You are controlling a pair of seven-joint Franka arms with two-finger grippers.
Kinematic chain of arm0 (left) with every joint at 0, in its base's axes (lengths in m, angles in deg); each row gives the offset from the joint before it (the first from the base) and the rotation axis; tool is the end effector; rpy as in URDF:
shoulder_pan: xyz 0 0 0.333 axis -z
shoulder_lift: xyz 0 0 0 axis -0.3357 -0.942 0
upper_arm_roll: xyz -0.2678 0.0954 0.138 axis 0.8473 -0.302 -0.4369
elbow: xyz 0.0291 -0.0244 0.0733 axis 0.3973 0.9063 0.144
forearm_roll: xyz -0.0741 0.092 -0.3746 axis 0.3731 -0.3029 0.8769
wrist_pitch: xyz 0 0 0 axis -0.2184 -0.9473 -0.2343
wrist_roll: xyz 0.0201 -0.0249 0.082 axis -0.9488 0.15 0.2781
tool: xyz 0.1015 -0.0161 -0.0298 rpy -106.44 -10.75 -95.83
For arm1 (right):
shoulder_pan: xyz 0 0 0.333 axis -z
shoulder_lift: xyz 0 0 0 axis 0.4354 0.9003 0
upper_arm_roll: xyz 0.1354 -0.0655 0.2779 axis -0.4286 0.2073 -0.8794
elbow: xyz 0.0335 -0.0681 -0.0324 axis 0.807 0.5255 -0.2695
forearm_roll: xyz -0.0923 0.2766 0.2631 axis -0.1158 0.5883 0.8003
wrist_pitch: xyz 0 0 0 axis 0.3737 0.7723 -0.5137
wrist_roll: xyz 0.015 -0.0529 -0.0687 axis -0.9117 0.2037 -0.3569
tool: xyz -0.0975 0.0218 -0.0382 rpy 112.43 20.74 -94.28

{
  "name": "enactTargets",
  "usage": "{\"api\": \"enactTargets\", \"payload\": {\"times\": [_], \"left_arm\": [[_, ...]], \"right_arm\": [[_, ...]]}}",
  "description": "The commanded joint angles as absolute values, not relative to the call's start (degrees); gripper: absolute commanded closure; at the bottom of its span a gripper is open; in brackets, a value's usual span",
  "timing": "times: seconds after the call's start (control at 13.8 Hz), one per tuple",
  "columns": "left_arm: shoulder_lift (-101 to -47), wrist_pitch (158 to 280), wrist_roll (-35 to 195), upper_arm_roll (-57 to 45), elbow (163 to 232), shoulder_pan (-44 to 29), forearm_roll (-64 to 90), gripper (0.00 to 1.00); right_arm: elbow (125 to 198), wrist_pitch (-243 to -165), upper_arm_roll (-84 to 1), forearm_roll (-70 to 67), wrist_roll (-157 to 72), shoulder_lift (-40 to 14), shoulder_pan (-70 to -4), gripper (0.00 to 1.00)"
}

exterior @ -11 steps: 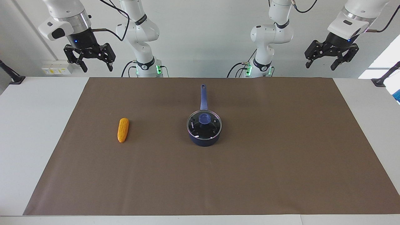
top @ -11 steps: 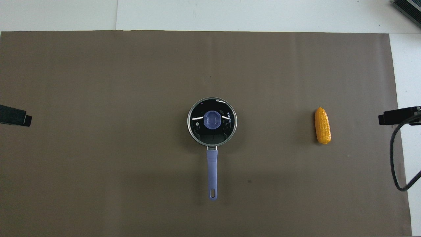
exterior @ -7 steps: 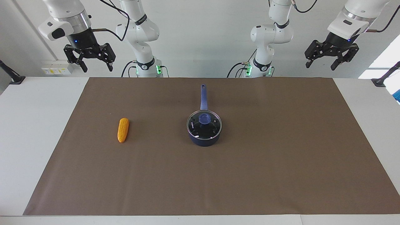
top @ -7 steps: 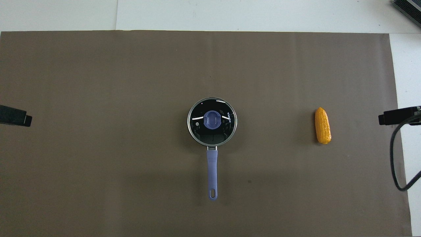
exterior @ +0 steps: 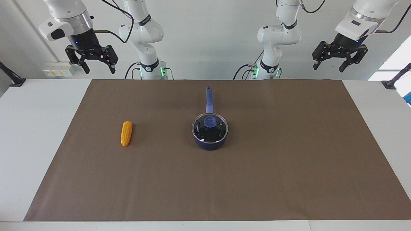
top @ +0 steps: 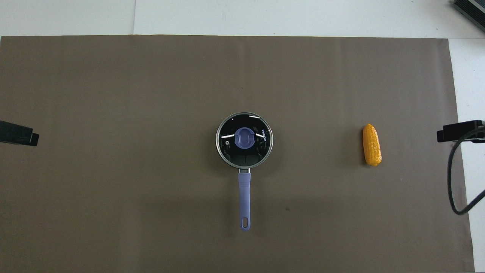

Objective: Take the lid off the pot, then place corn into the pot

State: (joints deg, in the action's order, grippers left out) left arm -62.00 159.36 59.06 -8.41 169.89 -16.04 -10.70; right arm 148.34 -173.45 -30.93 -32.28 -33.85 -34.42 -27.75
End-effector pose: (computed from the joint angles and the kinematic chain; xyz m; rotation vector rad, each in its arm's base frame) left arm 0.5173 -0.0421 0.6965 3.1116 -0.2778 -0.0240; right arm 0.5156 -0.0165 0.6714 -3.1352 0.0574 -0.0653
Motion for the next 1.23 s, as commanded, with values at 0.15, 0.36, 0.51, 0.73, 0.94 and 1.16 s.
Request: {"api": "enactTargets", "payload": {"times": [0.15, 0.36, 0.51, 0.73, 0.94, 1.16], "left_arm": [[-61.11, 158.92, 57.92, -7.81, 170.15, -15.75, -10.86, 0.00], [-60.84, 159.71, 58.00, -7.81, 170.68, -14.00, -10.68, 0.00], [-60.84, 160.15, 58.36, -7.72, 170.68, -13.47, -10.59, 0.00], [-60.84, 159.89, 59.15, -6.93, 170.60, -12.06, -10.59, 0.00], [-60.84, 159.63, 59.06, -6.66, 170.60, -11.97, -10.51, 0.00], [-60.76, 159.01, 59.15, -6.58, 170.60, -11.97, -10.51, 0.00]], "right_arm": [[148.37, -173.74, -30.96, -30.93, -33.30, -34.58, -27.48, 0.00], [148.72, -173.47, -30.87, -30.92, -33.74, -34.93, -27.48, 0.00], [148.73, -173.82, -30.87, -31.01, -34.01, -34.94, -27.48, 0.00], [149.25, -174.26, -30.87, -31.01, -36.46, -35.02, -27.48, 0.00], [148.91, -174.01, -30.87, -31.01, -36.47, -34.94, -27.48, 0.00], [148.90, -173.30, -31.22, -31.01, -36.38, -34.94, -27.57, 0.00]]}}
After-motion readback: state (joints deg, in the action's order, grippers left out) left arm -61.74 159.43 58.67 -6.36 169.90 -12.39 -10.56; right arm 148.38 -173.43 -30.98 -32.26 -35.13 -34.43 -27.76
